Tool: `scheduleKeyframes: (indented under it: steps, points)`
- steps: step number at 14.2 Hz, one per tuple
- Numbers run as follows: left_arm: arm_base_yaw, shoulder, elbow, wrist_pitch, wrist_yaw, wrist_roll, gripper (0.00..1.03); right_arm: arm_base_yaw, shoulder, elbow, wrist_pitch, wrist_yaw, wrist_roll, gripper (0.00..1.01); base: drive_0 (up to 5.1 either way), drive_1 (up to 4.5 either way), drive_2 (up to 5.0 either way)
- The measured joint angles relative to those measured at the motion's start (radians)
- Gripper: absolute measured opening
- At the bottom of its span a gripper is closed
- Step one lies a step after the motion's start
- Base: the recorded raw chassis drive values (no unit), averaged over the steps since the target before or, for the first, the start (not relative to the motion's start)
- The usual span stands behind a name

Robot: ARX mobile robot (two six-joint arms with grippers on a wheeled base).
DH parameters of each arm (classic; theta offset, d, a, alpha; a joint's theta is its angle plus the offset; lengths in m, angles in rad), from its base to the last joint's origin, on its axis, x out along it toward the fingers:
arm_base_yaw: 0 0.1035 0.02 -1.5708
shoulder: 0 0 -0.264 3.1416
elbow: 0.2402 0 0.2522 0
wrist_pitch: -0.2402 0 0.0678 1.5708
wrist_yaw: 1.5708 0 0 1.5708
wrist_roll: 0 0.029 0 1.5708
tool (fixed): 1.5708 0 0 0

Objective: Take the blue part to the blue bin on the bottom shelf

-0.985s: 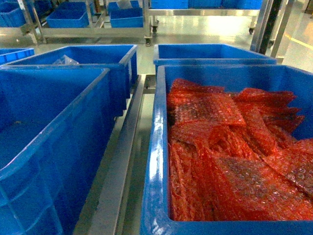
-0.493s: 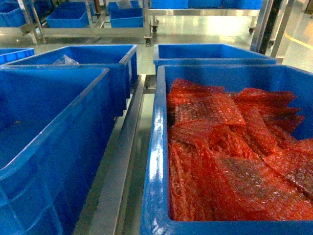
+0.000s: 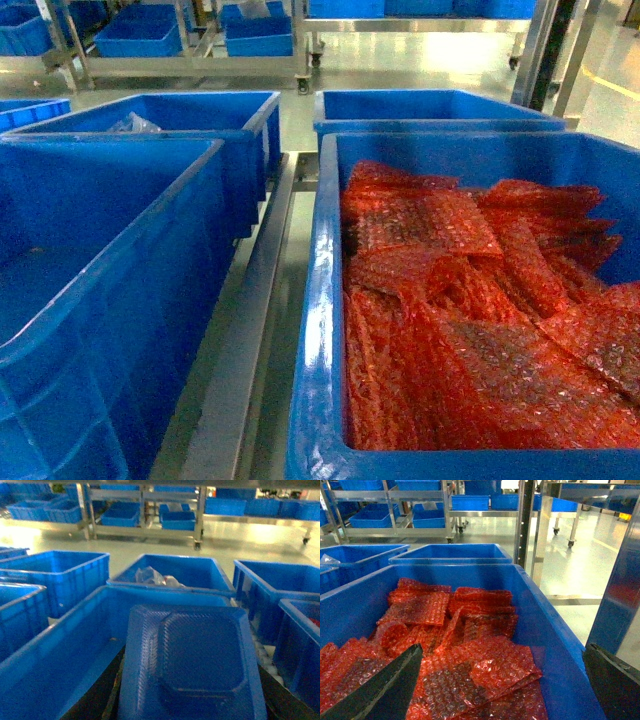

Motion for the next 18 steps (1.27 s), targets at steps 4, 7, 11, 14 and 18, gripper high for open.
scheduleKeyframes:
  steps: [4, 7, 11, 14, 18]
  points:
    - [0.098, 0.414, 0.039, 0.185, 0.17, -0.074, 0.52, 0.0, 0.0, 0.0, 0.0, 0.0, 0.0, 0.98, 0.0, 0.0, 0.0]
    - [0.098, 0.399, 0.045, 0.197, 0.167, -0.074, 0.9, 0.0, 0.0, 0.0, 0.0, 0.0, 0.0, 0.98, 0.0, 0.0, 0.0]
    - [0.109, 0.415, 0.019, 0.322, 0.208, -0.059, 0.92, 0.0, 0.0, 0.0, 0.0, 0.0, 0.0, 0.98, 0.0, 0.0, 0.0]
    - [0.148, 0.312, -0.094, 0.398, 0.287, -0.002, 0.54, 0.0, 0.0, 0.0, 0.0, 0.0, 0.0, 0.98, 0.0, 0.0, 0.0]
    - [0.237, 0.15, -0.167, 0.311, 0.374, -0.001, 0.03, 0.0, 0.0, 0.0, 0.0, 0.0, 0.0, 0.98, 0.0, 0.0, 0.0]
